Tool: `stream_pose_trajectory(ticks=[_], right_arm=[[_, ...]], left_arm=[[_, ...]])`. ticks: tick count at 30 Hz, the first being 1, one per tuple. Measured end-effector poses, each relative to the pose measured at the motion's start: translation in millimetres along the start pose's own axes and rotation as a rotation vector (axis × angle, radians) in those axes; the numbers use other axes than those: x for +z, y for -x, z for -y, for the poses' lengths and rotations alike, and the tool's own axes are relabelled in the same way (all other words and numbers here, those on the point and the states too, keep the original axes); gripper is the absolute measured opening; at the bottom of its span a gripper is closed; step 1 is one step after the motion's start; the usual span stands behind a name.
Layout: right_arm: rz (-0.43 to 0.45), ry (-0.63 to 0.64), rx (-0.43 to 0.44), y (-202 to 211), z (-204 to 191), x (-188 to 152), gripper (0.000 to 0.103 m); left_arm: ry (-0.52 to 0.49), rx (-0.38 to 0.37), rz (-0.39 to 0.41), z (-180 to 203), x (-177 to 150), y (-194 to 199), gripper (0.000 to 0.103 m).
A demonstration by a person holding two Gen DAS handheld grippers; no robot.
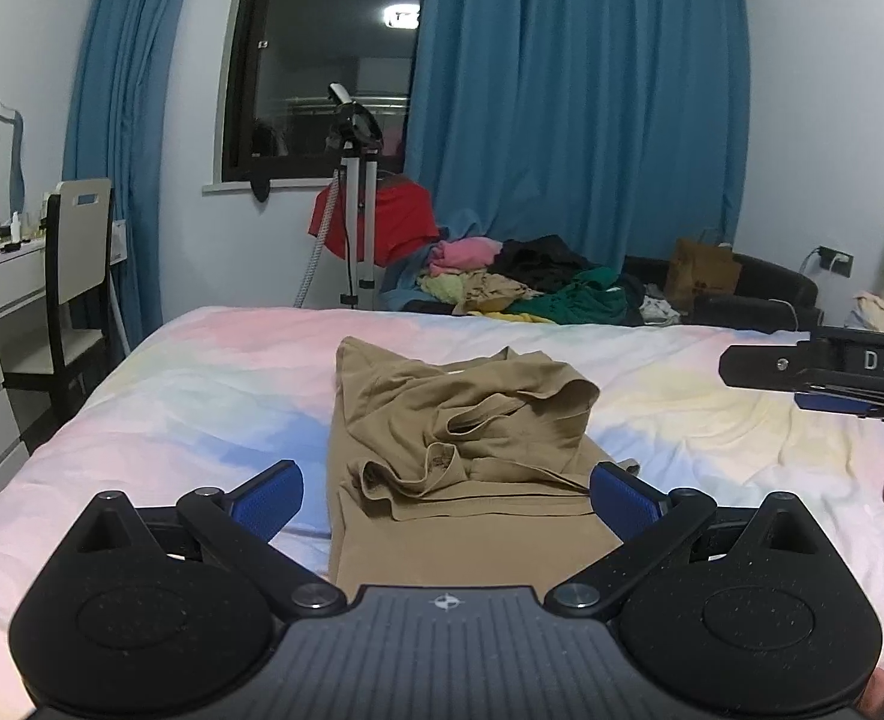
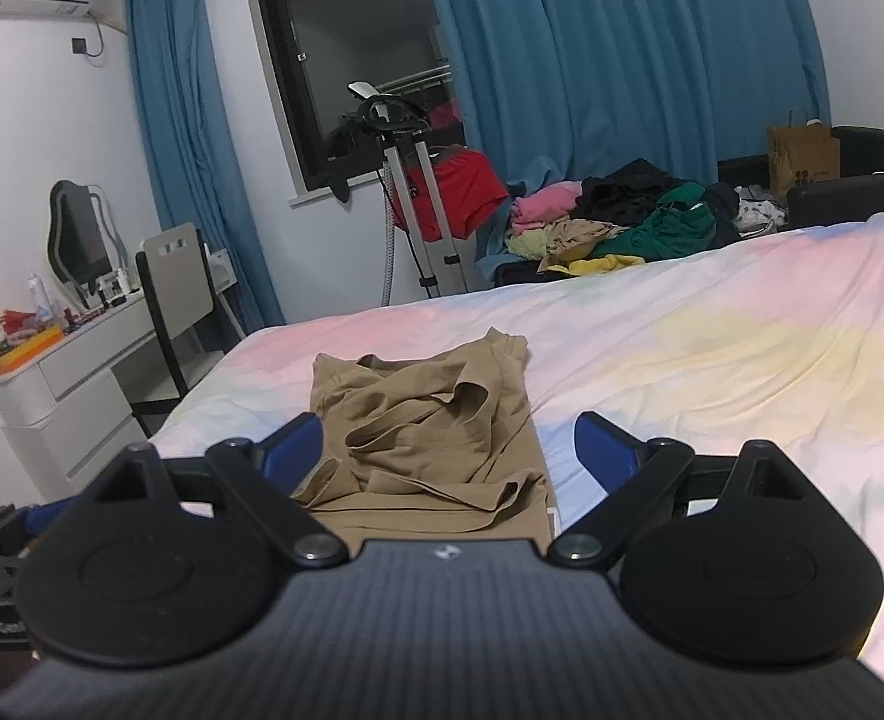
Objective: Fold clothes
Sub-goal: 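Release the folded hem and reposition both grippers at the strip end, then grasp the folded end with both grippers and roll it over again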
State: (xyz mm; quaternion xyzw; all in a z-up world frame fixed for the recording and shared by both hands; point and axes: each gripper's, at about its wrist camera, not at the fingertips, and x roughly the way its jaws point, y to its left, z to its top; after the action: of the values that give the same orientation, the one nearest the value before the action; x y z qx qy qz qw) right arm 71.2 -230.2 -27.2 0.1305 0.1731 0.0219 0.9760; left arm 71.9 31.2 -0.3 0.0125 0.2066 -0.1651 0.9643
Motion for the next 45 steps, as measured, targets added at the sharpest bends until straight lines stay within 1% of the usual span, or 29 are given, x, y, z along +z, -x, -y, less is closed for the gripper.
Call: stream_pose_trajectory(ticks=[1, 2, 3, 4, 7, 9, 14, 15, 17, 18, 21, 22, 24, 25, 26, 27, 29, 30, 31, 32, 33, 35, 37, 38, 40, 42, 43, 44, 45], right_arm=[[0.002, 0.01, -0.003, 0, -1, -1, 0.092], [0.001, 0.023, -0.008, -1, -3, -1, 0.092], [-0.003, 0.031, -0.008, -1, -5, -2, 0.092], [-0.006, 0.038, -0.009, -1, -6, -3, 0.092], [-0.022, 0.038, -0.005, -3, -7, -4, 0.092], [-0.036, 0.032, -0.012, -5, -5, -4, 0.092], [-0.097, -0.026, -0.026, -12, 5, -6, 0.092], [-0.105, -0.041, -0.022, -13, 7, -7, 0.092], [-0.126, -0.082, -0.006, -16, 11, -7, 0.092], [-0.138, -0.1, 0.002, -18, 13, -7, 0.092], [-0.172, -0.141, 0.024, -24, 15, -11, 0.092], [-0.184, -0.152, 0.03, -26, 16, -12, 0.092], [-0.208, -0.18, 0.048, -30, 18, -15, 0.092], [-0.219, -0.198, 0.058, -32, 19, -16, 0.092], [-0.23, -0.221, 0.068, -33, 21, -17, 0.092], [-0.24, -0.245, 0.078, -34, 23, -18, 0.092], [-0.264, -0.301, 0.095, -35, 28, -21, 0.092], [-0.282, -0.343, 0.099, -35, 31, -25, 0.092], [-0.302, -0.387, 0.106, -35, 34, -29, 0.093], [-0.335, -0.443, 0.134, -36, 36, -35, 0.093], [-0.38, -0.511, 0.18, -39, 37, -43, 0.093], [-0.476, -0.642, 0.273, -46, 35, -63, 0.093], [-0.585, -0.743, 0.348, -56, 27, -85, 0.093], [-0.64, -0.782, 0.376, -62, 22, -96, 0.093], [-0.708, -0.843, 0.396, -69, 16, -113, 0.093], [-0.728, -0.902, 0.368, -72, 17, -126, 0.093], [-0.729, -0.927, 0.348, -73, 20, -131, 0.093], [-0.713, -0.951, 0.326, -73, 23, -133, 0.093], [-0.694, -0.975, 0.315, -72, 27, -134, 0.093]], left_arm=[[0.015, -0.009, -0.011, -1, 0, -1, 0.103], [0.053, -0.03, -0.038, -4, 0, -4, 0.103], [0.094, -0.052, -0.066, -7, 0, -6, 0.103], [0.158, -0.08, -0.102, -12, -2, -10, 0.103], [0.348, -0.147, -0.247, -23, -16, -26, 0.103], [0.448, -0.202, -0.355, -30, -29, -37, 0.103], [0.762, -0.311, -0.578, -55, -67, -63, 0.102], [0.812, -0.322, -0.606, -60, -75, -68, 0.102], [0.905, -0.344, -0.626, -72, -88, -77, 0.101], [0.952, -0.355, -0.632, -78, -95, -81, 0.101], [1.09, -0.384, -0.594, -95, -106, -87, 0.1], [1.122, -0.383, -0.571, -99, -109, -86, 0.099], [1.148, -0.379, -0.531, -104, -111, -86, 0.095], [1.142, -0.378, -0.505, -106, -110, -85, 0.089], [1.126, -0.367, -0.482, -108, -109, -85, 0.081], [1.109, -0.351, -0.469, -109, -107, -84, 0.077], [1.084, -0.329, -0.452, -111, -103, -83, 0.065], [1.08, -0.323, -0.448, -111, -103, -84, 0.061], [1.076, -0.317, -0.443, -111, -103, -84, 0.052], [1.068, -0.303, -0.437, -112, -103, -83, 0.04], [1.062, -0.289, -0.433, -112, -103, -81, 0.035], [1.045, -0.281, -0.418, -112, -101, -77, 0.02], [1.027, -0.287, -0.398, -111, -98, -74, 0.015], [1.021, -0.288, -0.389, -111, -97, -73, 0.014], [1.009, -0.288, -0.374, -110, -94, -71, 0.015], [1.014, -0.279, -0.391, -107, -97, -76, 0.022], [1.044, -0.281, -0.407, -109, -102, -79, 0.027], [1.078, -0.287, -0.422, -111, -108, -82, 0.039], [1.132, -0.314, -0.432, -114, -114, -86, 0.043]])
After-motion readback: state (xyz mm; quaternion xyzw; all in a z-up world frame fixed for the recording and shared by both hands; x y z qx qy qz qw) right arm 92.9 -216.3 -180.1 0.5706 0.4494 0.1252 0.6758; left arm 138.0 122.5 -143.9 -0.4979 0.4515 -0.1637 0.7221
